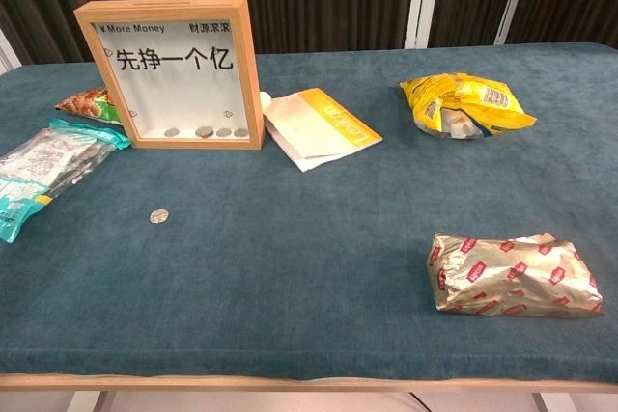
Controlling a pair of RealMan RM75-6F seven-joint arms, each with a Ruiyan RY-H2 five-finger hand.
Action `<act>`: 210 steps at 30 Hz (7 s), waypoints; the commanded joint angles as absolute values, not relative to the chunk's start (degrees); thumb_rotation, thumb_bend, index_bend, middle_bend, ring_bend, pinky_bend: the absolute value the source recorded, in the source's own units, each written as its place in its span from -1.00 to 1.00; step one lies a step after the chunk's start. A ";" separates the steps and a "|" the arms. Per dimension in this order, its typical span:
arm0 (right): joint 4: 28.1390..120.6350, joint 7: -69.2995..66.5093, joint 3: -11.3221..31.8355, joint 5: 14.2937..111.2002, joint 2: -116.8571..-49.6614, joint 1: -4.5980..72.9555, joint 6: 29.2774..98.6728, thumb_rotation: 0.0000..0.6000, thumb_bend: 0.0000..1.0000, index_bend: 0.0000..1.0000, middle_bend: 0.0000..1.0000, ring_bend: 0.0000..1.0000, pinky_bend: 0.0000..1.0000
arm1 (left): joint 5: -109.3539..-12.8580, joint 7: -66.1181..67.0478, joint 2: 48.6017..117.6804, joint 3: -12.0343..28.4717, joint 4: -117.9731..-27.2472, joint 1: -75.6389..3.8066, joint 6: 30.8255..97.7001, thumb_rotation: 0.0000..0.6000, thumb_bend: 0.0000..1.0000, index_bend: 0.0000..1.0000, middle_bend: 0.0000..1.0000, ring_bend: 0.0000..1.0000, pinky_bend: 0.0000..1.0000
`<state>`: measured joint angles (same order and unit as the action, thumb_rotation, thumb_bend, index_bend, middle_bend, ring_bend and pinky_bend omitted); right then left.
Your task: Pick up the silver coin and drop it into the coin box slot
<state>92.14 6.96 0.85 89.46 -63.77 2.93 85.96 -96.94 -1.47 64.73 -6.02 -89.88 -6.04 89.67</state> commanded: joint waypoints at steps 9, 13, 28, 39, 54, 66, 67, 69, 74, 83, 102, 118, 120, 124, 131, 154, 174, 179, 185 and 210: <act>92.32 7.11 1.03 89.26 -63.86 3.33 85.11 1.00 -0.65 -1.00 -1.00 -1.00 -1.00 | -98.07 -5.78 75.05 -1.20 -84.51 -9.36 89.42 1.00 -0.32 -0.85 0.39 0.24 0.18; 92.45 7.68 1.18 89.08 -64.15 3.40 85.04 1.00 -0.66 -1.00 -1.00 -1.00 -1.00 | -96.19 -6.63 83.99 1.26 -75.76 -12.11 86.49 1.00 -0.24 -0.25 1.00 1.00 1.00; 92.35 9.07 1.67 87.90 -65.05 4.41 83.19 1.00 -0.66 -1.00 -1.00 -1.00 -1.00 | -84.06 11.98 95.67 6.49 -70.44 -19.08 70.66 1.00 -0.31 -0.16 1.00 1.00 1.00; 92.36 7.19 1.86 87.77 -64.15 3.98 84.10 1.00 -0.65 -1.00 -1.00 -1.00 -1.00 | -78.81 23.21 103.56 8.84 -65.10 -23.10 67.22 1.00 -0.32 -0.23 1.00 1.00 1.00; 92.51 7.21 1.87 87.64 -64.02 3.97 84.07 1.00 -0.66 -1.00 -1.00 -1.00 -1.00 | -75.93 27.16 105.35 9.57 -64.74 -25.29 66.86 1.00 -0.32 -0.22 1.00 1.00 1.00; 92.59 6.99 1.84 87.55 -63.82 3.92 84.06 1.00 -0.66 -1.00 -1.00 -1.00 -1.00 | -74.87 29.17 106.14 9.37 -64.25 -26.63 66.91 1.00 -0.15 -0.21 1.00 1.00 1.00; 92.60 6.96 1.84 87.53 -63.81 3.91 84.04 1.00 -0.66 -1.00 -1.00 -1.00 -1.00 | -74.80 29.14 106.25 9.34 -64.11 -26.72 66.93 1.00 -0.15 -0.21 1.00 1.00 1.00; 92.61 6.96 1.85 87.48 -63.79 3.90 84.04 1.00 -0.66 -1.00 -1.00 -1.00 -1.00 | -74.64 29.12 106.40 9.30 -63.93 -26.84 66.96 1.00 -0.15 -0.20 1.00 1.00 1.00; 92.70 6.94 1.79 87.49 -63.71 3.91 83.97 1.00 -0.65 -1.00 -1.00 -1.00 -1.00 | -74.29 29.34 106.85 9.35 -63.31 -27.23 67.06 1.00 -0.16 -0.19 1.00 1.00 1.00; 92.65 6.52 1.86 87.47 -63.54 3.81 84.17 1.00 -0.66 -1.00 -1.00 -1.00 -1.00 | -74.08 29.96 107.16 9.09 -62.37 -27.87 67.16 1.00 -0.22 -0.16 1.00 1.00 1.00; 92.70 6.54 1.84 87.44 -63.46 3.76 84.16 1.00 -0.65 -1.00 -1.00 -1.00 -1.00 | -73.73 30.29 108.03 8.60 -60.47 -28.77 66.94 1.00 -0.25 -0.13 1.00 1.00 1.00; 92.72 6.57 1.83 87.43 -63.44 3.77 84.09 1.00 -0.65 -1.00 -1.00 -1.00 -1.00 | -73.66 30.46 108.66 8.43 -58.38 -29.21 67.22 1.00 -0.26 -0.10 1.00 1.00 1.00; 92.75 6.60 1.77 87.48 -63.43 3.81 83.98 1.00 -0.66 -1.00 -1.00 -1.00 -1.00 | -73.86 30.01 109.01 8.54 -57.54 -29.30 67.56 1.00 -0.26 -0.05 1.00 1.00 1.00; 92.78 6.60 1.73 87.53 -63.42 3.82 83.95 1.00 -0.66 -1.00 -1.00 -1.00 -1.00 | -73.90 29.30 110.00 8.90 -55.29 -29.58 67.84 1.00 -0.26 0.05 1.00 1.00 1.00; 92.77 6.68 1.74 87.38 -63.46 3.90 83.71 1.00 -0.66 -1.00 -1.00 -1.00 -1.00 | -74.73 26.46 111.03 9.22 -52.79 -29.91 68.67 1.00 -0.23 0.17 1.00 1.00 1.00; 92.84 7.06 1.72 87.25 -63.52 3.99 83.50 1.00 -0.66 -1.00 -1.00 -1.00 -1.00 | -77.76 20.94 109.67 9.85 -54.46 -29.66 73.29 1.00 0.25 0.38 1.00 1.00 1.00; 93.22 6.89 1.89 85.86 -63.11 4.02 82.61 1.00 -0.66 -1.00 -1.00 -1.00 -1.00 | -56.37 21.51 80.43 32.01 -89.31 -38.85 60.82 1.00 0.35 0.43 1.00 1.00 1.00; 93.14 6.60 1.99 85.50 -62.96 4.16 82.21 1.00 -0.65 -1.00 -1.00 -1.00 -1.00 | -53.66 23.00 79.87 33.04 -88.82 -40.53 60.58 1.00 0.34 0.44 1.00 1.00 1.00; 93.18 5.21 2.18 84.84 -62.30 4.42 81.39 1.00 -0.66 -1.00 -1.00 -1.00 -1.00 | -48.13 27.22 81.22 33.20 -84.46 -47.32 57.93 1.00 0.36 0.45 1.00 1.00 1.00; 92.76 3.04 2.74 83.53 -61.40 4.31 81.25 1.00 -0.65 -1.00 -1.00 -1.00 -1.00 | -43.92 26.26 84.53 26.61 -69.77 -57.11 51.71 1.00 0.34 0.46 1.00 1.00 1.00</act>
